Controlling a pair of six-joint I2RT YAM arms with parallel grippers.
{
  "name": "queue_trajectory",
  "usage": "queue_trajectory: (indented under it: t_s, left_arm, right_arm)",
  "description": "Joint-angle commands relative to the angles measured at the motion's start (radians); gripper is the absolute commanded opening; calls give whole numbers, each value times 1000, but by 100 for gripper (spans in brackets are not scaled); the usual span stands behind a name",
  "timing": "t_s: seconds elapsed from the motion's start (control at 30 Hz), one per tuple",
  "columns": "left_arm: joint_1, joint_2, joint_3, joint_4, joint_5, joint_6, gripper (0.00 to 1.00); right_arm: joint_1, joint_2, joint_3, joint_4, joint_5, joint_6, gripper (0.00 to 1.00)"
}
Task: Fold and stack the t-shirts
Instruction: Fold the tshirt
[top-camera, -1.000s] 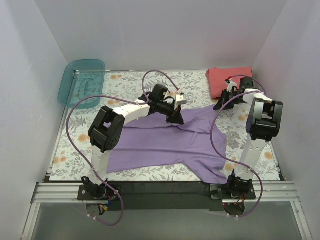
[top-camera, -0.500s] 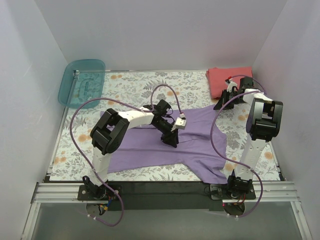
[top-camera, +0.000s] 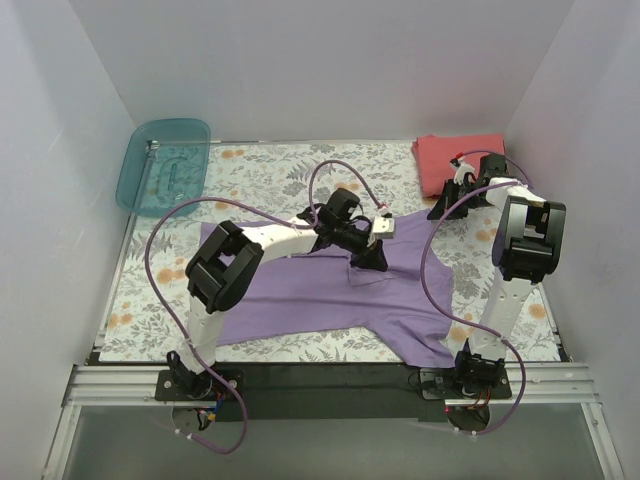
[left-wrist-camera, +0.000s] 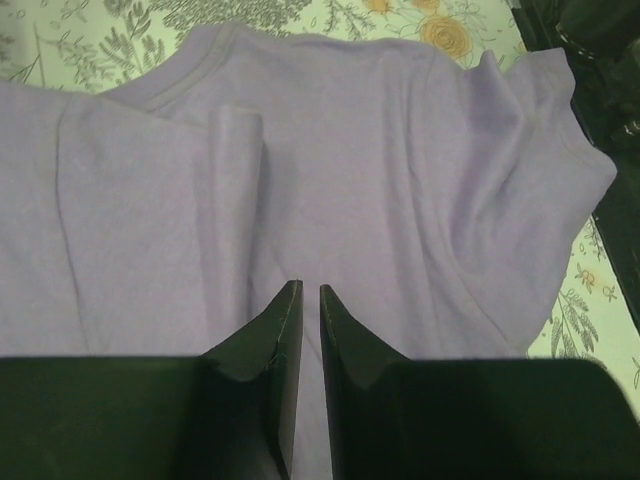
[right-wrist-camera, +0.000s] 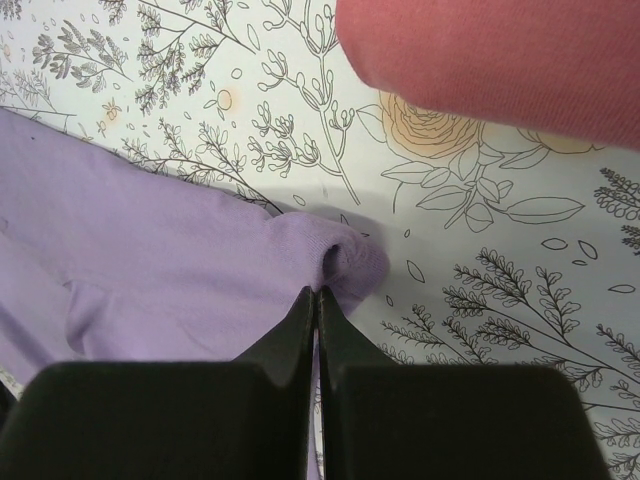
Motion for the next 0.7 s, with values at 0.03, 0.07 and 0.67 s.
queue_trajectory:
  t_s: [0.03,0.07,0.67]
  left_arm:
    - [-38,18,60,49,-60,-11,12]
    - [-44,32,71,50,-77,-21,13]
    - [99,-362,-253,63,-97,-438,30]
  right_arm:
    - [-3,0,15,18,-9,-3,1]
    - [-3,2,15,18,-12,-1,4]
    - [-16,-318,-32,-270,106,-202,64]
